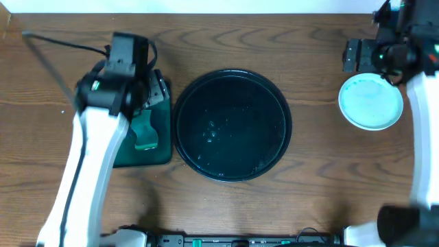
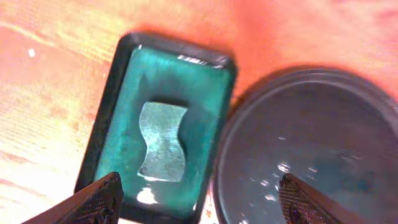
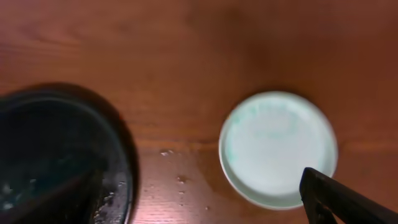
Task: Clean dirty plates on tray and stack at the side
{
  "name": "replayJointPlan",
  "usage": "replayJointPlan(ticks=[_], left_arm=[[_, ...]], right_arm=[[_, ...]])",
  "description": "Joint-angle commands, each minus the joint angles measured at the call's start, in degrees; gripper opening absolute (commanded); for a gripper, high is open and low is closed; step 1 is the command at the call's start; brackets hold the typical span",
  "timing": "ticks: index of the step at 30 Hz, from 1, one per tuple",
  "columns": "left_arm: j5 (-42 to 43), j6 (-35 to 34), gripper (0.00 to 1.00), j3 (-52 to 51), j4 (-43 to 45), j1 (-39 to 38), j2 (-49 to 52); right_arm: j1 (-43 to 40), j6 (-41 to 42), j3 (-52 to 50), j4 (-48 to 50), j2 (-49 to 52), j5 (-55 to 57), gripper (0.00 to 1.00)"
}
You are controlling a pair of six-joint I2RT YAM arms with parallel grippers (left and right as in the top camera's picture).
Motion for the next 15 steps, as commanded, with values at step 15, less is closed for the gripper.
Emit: replayJointPlan(ticks=[15], left_arm=[[-0.3, 0.5, 0.8, 1.3, -11.1, -9.8, -41.0]], right_arm=[[6.2, -9.0, 1.2, -3.6, -23.8, -0.5, 0.99]])
